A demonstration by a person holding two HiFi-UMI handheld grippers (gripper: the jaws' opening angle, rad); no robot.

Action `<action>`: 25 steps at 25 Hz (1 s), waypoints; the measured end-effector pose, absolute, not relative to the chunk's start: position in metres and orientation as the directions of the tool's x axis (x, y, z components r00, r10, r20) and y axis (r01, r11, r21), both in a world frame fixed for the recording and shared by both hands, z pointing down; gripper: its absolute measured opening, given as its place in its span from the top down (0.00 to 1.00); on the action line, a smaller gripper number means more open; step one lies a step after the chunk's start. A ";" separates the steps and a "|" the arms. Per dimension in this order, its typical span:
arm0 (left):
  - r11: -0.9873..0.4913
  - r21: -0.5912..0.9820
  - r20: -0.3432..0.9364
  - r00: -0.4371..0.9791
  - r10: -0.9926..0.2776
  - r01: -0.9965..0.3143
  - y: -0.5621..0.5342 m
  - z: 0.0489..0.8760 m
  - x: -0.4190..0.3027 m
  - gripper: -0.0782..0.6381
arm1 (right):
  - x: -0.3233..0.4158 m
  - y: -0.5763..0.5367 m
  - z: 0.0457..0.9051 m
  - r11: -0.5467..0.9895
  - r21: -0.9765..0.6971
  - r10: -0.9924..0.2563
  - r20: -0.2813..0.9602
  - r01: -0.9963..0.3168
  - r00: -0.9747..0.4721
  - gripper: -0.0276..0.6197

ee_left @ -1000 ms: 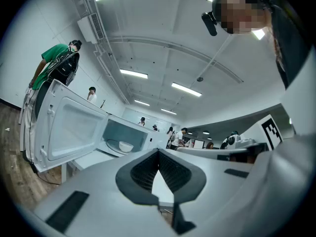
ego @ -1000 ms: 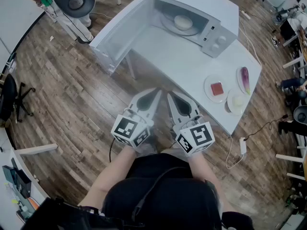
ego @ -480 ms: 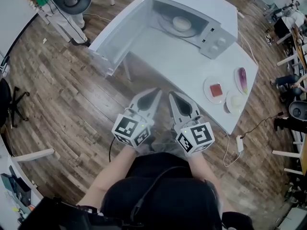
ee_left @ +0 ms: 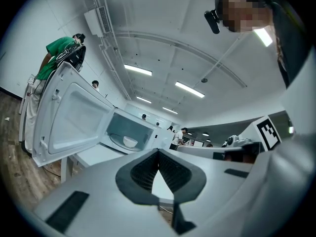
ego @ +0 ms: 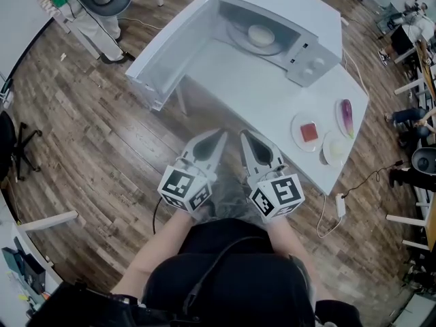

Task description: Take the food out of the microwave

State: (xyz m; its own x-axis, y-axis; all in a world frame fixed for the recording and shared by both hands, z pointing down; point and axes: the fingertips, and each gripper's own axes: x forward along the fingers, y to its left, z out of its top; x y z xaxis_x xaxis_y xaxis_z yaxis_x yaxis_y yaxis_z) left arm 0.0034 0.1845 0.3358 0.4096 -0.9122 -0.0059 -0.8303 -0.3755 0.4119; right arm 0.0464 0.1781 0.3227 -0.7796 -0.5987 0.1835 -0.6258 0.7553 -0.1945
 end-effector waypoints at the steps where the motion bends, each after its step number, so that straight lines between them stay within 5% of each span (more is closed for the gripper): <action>1: -0.374 0.415 -0.004 0.409 -0.912 -0.830 0.182 0.338 0.003 0.88 | 0.045 0.176 0.325 0.754 -0.199 -0.598 0.186 -0.626 -0.780 0.93; 25: -0.383 0.438 0.027 0.438 -0.899 -0.813 0.066 0.355 -0.016 0.88 | 0.029 0.067 0.352 0.724 -0.254 -0.600 0.225 -0.641 -0.768 0.93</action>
